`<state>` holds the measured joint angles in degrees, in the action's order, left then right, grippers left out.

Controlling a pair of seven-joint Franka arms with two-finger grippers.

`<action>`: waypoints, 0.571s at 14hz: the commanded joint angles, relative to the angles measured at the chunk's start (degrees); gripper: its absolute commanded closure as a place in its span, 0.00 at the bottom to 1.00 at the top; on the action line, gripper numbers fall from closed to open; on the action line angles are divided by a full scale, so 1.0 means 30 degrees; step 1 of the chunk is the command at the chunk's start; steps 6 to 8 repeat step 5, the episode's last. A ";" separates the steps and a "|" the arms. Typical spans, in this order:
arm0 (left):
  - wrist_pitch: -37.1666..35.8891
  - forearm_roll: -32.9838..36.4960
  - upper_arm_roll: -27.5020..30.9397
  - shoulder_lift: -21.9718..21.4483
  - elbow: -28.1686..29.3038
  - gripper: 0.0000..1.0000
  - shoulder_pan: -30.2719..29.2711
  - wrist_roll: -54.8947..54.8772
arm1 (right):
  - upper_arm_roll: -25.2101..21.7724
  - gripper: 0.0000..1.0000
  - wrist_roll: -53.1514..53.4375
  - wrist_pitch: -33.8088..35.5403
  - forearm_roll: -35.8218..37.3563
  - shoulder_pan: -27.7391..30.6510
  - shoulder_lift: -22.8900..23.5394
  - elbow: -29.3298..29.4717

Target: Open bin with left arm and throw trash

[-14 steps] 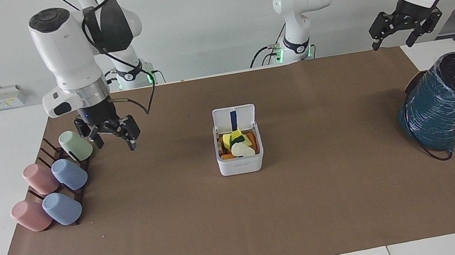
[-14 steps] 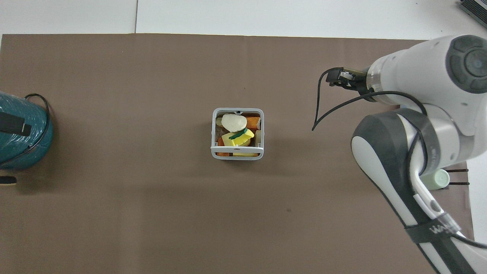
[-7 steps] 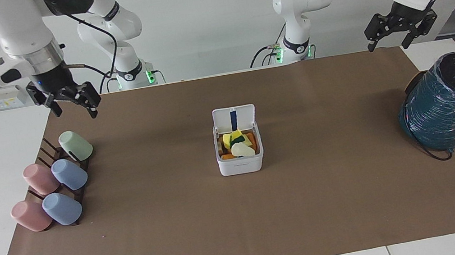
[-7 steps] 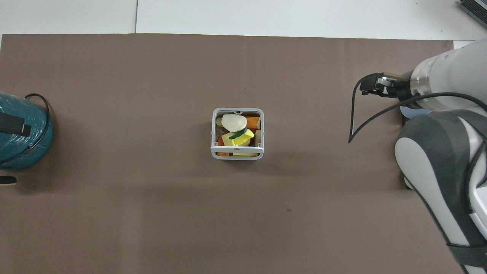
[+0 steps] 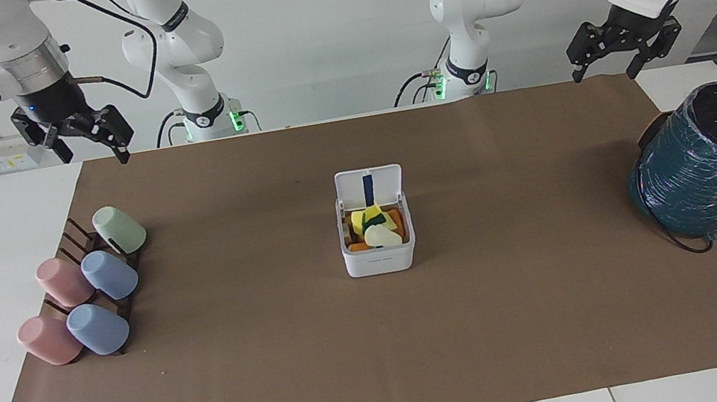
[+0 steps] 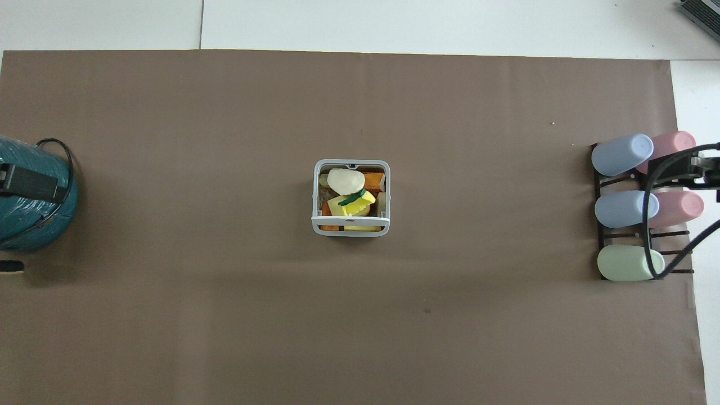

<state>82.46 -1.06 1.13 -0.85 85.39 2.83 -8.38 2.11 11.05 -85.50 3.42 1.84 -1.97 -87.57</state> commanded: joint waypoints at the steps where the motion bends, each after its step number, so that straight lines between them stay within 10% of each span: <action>1: 0.0110 0.0293 0.0149 -0.0419 0.0512 0.00 0.0170 -0.0226 | -0.0936 0.00 -0.0433 -0.0125 -0.0350 -0.0729 -0.0281 -0.0429; 8: 0.0169 0.0293 0.0149 -0.0419 0.0512 0.00 0.0170 -0.0196 | -0.0878 0.00 -0.0579 0.0110 -0.0437 -0.0554 -0.0340 -0.0546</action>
